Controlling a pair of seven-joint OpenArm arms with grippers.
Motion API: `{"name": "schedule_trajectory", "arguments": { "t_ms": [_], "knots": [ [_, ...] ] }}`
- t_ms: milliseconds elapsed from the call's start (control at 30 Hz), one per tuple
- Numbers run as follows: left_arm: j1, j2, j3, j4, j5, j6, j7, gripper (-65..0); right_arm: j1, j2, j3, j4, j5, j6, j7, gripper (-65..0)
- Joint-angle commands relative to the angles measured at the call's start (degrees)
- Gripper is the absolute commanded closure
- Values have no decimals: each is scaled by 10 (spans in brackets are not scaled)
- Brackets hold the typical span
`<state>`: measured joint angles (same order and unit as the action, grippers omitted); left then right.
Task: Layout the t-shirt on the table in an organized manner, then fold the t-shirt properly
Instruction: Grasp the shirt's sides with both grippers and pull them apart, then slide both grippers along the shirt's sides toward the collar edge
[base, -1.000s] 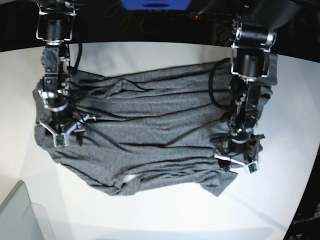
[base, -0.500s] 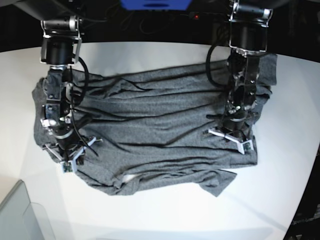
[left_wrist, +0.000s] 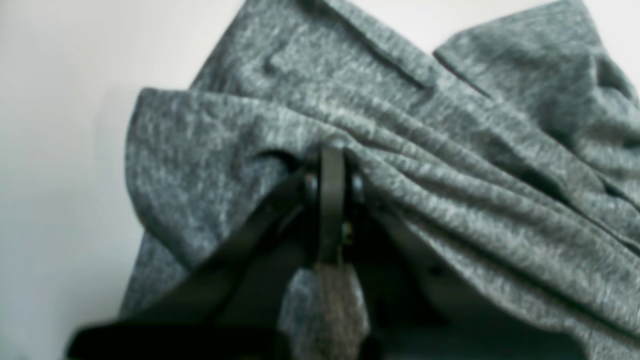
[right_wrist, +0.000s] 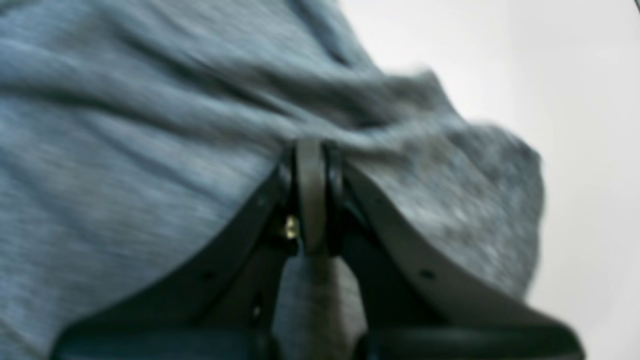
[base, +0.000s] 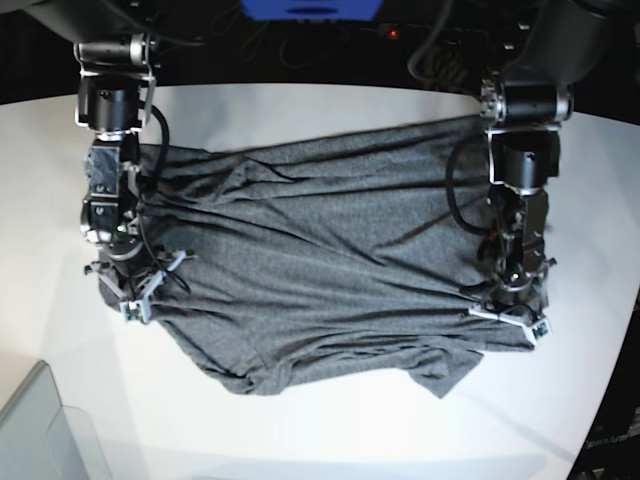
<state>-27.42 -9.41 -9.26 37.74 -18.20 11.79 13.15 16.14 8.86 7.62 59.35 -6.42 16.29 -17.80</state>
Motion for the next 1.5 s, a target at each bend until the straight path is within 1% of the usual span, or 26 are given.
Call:
{"name": "schedule_trajectory", "arguments": {
  "t_ms": [0,67,167,300,333,400,467,500,633,700,767,900,967,1100,1200,1267,1367,1467],
  "knots": [
    [-15,-11,0,-8,-1,10,12,-1,25,4,0,-7,5,-2,16,0],
    [-27,-20,0,-18,-1,10,2,-1,45,4,0,-43,5,-2,16,0],
    [-33,-22,-1,-14,-5,10,-3,-1,83,5,-3,-111,5,-2,16,0],
    [-33,-19,-3,36,-6,10,2,-3,127,7,1,-173,3,-9,16,0],
    [-31,-17,-3,51,-6,10,2,-4,137,11,2,-182,3,-19,16,0],
    [-13,-15,-4,89,-6,10,2,-4,148,14,2,-189,4,-61,15,0],
    [7,-2,-5,142,-7,10,2,-4,148,16,2,-175,6,-88,14,0],
    [23,0,-5,180,-7,10,2,-5,147,16,2,-155,7,-90,14,0],
    [101,8,-3,321,-7,10,2,-5,113,8,2,-59,8,-89,14,0],
    [142,11,-2,381,-13,12,2,-5,99,-9,0,-15,7,-89,13,0],
    [187,18,-4,420,-37,11,2,-5,95,-22,-2,10,7,-89,12,0],
    [258,18,-4,427,-75,11,2,-5,111,-45,-3,5,5,-89,11,0],
    [281,17,-3,427,-79,11,2,-5,126,-52,-12,-23,5,-89,14,0],
    [333,16,-4,434,-80,14,3,-5,187,-52,-42,-129,6,-89,15,0],
    [357,-5,-4,426,-82,14,3,-4,231,-51,-47,-210,6,-89,18,0],
    [363,-13,-4,411,-82,13,2,-4,257,-51,-44,-257,7,-89,35,0],
    [362,-25,-5,387,-82,12,2,-3,277,-51,-44,-323,5,-90,76,0],
    [360,-27,-5,385,-82,12,2,-2,279,-40,-42,-365,5,-92,113,0]
  ]
}}
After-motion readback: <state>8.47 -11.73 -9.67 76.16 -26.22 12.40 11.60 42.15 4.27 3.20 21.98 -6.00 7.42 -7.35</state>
